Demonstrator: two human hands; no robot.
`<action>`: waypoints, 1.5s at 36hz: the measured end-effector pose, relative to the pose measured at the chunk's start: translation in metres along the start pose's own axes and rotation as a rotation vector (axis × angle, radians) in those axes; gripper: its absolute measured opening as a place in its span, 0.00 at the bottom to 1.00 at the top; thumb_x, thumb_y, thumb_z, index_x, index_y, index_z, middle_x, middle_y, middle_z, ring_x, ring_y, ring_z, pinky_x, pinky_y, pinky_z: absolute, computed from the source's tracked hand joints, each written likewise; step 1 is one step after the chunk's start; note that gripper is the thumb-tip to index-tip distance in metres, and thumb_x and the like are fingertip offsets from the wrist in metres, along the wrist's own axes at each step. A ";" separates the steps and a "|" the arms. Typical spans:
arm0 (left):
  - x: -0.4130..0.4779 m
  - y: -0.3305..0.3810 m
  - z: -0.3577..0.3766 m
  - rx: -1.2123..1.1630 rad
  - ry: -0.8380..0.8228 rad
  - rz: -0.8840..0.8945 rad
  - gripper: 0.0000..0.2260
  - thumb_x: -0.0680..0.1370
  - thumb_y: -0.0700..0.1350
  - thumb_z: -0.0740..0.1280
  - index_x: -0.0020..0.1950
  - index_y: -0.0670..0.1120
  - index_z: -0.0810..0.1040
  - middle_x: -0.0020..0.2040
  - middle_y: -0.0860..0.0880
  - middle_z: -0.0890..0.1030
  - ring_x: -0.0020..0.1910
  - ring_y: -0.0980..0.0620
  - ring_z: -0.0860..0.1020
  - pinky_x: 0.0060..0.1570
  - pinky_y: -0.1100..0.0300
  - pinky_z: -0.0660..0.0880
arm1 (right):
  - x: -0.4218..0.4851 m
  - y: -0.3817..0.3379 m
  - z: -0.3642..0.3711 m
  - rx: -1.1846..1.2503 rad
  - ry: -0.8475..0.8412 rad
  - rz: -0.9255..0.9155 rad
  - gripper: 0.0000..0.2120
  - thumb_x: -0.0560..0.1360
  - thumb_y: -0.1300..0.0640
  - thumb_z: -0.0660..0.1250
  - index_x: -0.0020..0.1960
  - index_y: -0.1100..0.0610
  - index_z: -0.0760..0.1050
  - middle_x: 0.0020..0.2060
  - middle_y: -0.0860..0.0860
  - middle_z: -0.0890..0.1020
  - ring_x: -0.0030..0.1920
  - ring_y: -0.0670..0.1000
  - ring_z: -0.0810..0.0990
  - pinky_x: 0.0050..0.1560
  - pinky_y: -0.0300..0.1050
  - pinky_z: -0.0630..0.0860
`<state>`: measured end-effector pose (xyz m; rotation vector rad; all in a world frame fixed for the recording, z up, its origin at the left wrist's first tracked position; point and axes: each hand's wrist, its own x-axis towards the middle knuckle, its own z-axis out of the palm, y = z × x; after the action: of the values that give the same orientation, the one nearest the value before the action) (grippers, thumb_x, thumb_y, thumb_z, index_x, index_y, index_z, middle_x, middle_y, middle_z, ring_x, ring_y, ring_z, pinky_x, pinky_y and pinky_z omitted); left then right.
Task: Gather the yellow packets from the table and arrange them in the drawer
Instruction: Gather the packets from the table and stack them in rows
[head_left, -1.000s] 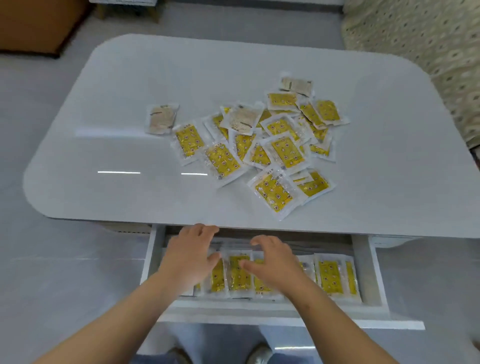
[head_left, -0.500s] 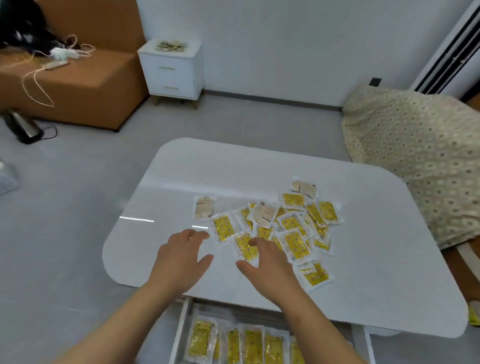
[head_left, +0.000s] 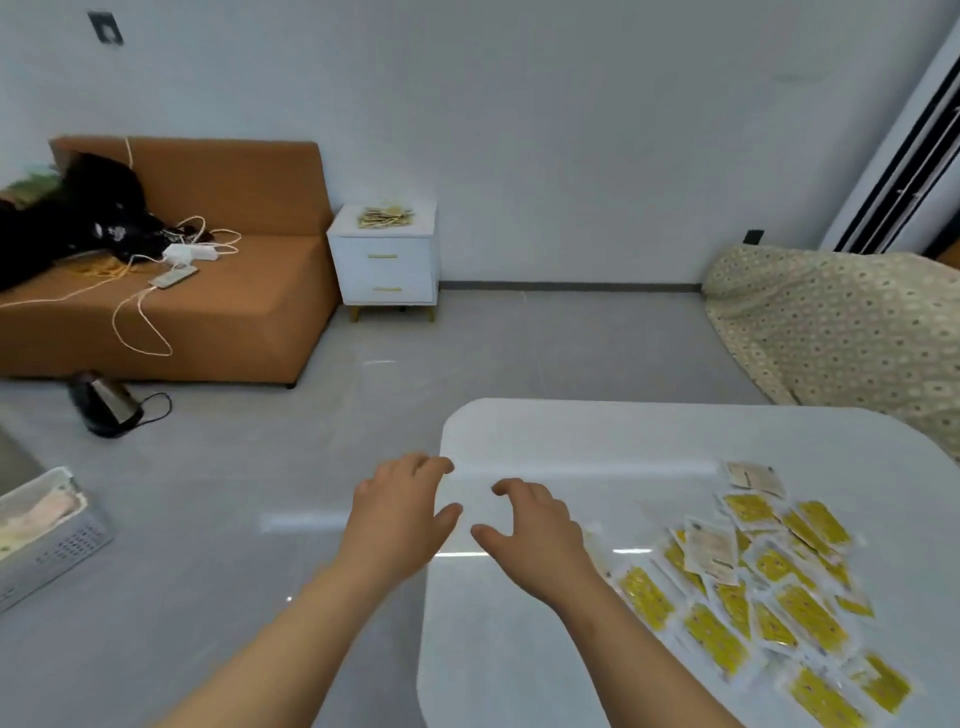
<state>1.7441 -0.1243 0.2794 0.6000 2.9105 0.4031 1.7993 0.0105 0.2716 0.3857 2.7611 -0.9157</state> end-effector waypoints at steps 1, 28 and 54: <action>0.005 -0.013 -0.009 0.001 0.006 0.001 0.21 0.79 0.54 0.59 0.71 0.54 0.63 0.70 0.54 0.66 0.69 0.52 0.64 0.63 0.58 0.63 | 0.008 -0.016 0.002 -0.008 0.006 -0.006 0.24 0.78 0.44 0.59 0.71 0.49 0.61 0.70 0.48 0.65 0.69 0.53 0.64 0.65 0.47 0.62; 0.381 -0.223 -0.146 0.088 0.119 -0.003 0.21 0.79 0.54 0.60 0.72 0.54 0.63 0.69 0.55 0.67 0.69 0.53 0.64 0.64 0.57 0.63 | 0.422 -0.234 -0.040 -0.106 0.056 -0.123 0.24 0.78 0.45 0.58 0.72 0.50 0.61 0.70 0.51 0.65 0.70 0.55 0.63 0.68 0.50 0.59; 0.834 -0.431 -0.208 0.039 -0.040 -0.026 0.24 0.79 0.52 0.59 0.73 0.54 0.58 0.69 0.53 0.67 0.67 0.50 0.66 0.63 0.56 0.64 | 0.891 -0.360 -0.061 -0.072 -0.023 0.034 0.23 0.78 0.47 0.59 0.71 0.51 0.62 0.69 0.49 0.67 0.69 0.53 0.65 0.67 0.48 0.61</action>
<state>0.7875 -0.2151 0.2831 0.5686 2.8906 0.3275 0.8399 -0.0701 0.2750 0.4062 2.7491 -0.8055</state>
